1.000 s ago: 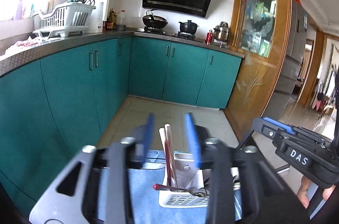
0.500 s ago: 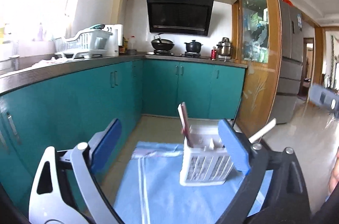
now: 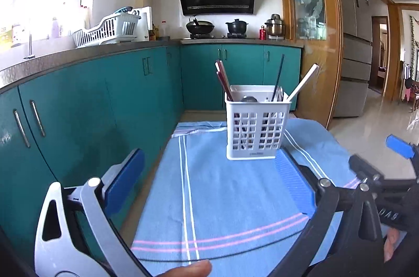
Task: Organize utensils
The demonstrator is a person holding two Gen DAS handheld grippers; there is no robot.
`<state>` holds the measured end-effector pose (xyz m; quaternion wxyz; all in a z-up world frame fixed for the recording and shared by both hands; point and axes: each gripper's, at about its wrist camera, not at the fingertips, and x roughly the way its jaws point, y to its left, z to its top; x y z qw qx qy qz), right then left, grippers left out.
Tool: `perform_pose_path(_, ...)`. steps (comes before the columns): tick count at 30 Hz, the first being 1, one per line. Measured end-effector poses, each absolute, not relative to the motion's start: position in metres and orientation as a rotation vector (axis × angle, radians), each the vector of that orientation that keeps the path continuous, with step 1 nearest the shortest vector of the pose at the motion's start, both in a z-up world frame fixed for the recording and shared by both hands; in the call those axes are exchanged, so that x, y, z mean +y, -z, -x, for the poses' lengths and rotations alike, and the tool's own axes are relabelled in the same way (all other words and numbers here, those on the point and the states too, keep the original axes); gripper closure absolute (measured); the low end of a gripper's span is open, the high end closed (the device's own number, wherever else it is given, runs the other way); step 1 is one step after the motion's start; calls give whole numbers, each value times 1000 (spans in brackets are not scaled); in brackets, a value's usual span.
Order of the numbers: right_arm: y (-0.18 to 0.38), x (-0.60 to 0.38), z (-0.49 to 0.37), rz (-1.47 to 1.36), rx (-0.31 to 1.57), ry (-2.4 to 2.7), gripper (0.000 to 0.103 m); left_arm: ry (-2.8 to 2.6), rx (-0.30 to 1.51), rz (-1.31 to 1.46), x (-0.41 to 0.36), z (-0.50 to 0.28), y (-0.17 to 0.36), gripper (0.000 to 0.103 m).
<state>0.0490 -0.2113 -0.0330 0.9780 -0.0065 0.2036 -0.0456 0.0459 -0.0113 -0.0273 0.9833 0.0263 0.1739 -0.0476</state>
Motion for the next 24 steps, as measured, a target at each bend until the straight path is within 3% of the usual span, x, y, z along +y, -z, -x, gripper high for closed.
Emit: perform_pose_path(24,22,-226,-9,-27,359,114,3,100,340,-109,-30,-24,19,4)
